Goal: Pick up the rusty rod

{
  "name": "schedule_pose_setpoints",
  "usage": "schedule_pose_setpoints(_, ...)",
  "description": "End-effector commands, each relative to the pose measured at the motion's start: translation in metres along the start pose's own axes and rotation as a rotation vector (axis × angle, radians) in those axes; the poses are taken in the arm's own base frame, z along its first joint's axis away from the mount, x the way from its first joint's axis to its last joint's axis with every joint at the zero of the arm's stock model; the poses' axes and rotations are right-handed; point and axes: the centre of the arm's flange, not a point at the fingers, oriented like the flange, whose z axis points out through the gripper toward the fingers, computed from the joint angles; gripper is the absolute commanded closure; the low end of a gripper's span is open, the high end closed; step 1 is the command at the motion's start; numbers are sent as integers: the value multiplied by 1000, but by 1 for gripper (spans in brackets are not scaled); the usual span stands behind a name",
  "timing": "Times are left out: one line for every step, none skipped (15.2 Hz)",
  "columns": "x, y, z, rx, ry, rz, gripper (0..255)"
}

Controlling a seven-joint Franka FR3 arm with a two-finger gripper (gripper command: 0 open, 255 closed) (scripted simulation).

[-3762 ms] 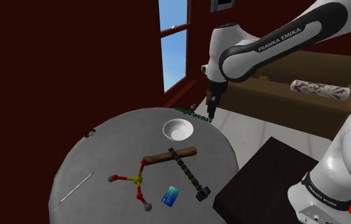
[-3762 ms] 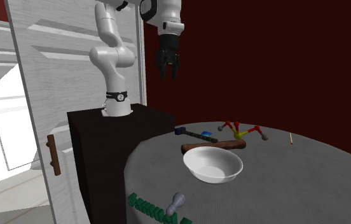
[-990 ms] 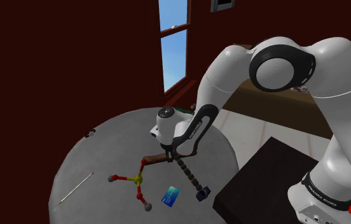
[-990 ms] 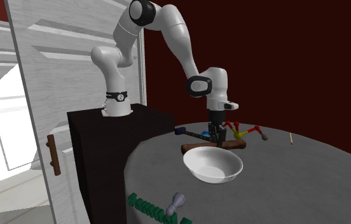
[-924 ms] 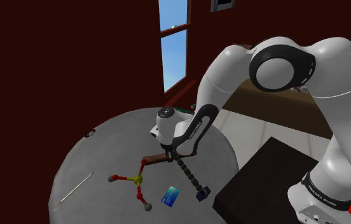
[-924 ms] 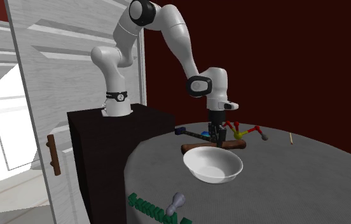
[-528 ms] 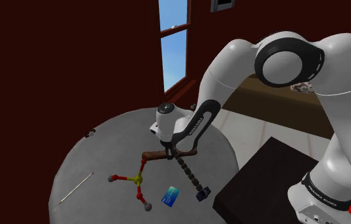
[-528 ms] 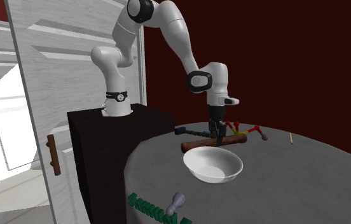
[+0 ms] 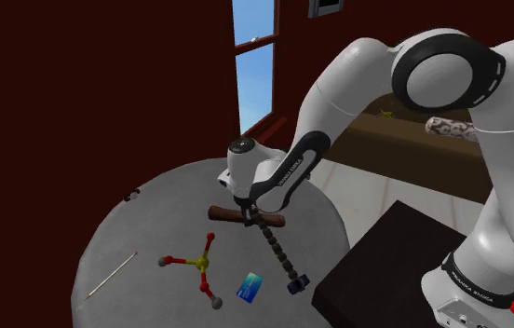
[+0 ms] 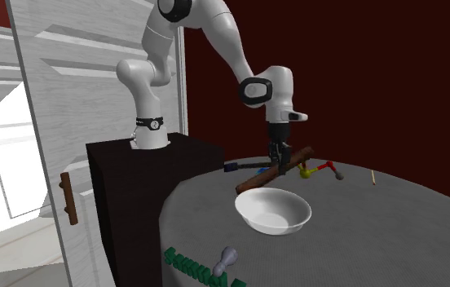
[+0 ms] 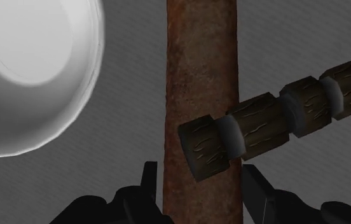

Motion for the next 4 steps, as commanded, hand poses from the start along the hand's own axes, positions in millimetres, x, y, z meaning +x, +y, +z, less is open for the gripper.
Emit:
schedule_pose_setpoints(0,1,-11,0,0,0,255)
schedule_pose_setpoints(0,2,-16,0,0,0,255)
schedule_pose_setpoints(0,2,-17,0,0,0,255)
schedule_pose_setpoints(0,2,-17,0,0,0,255)
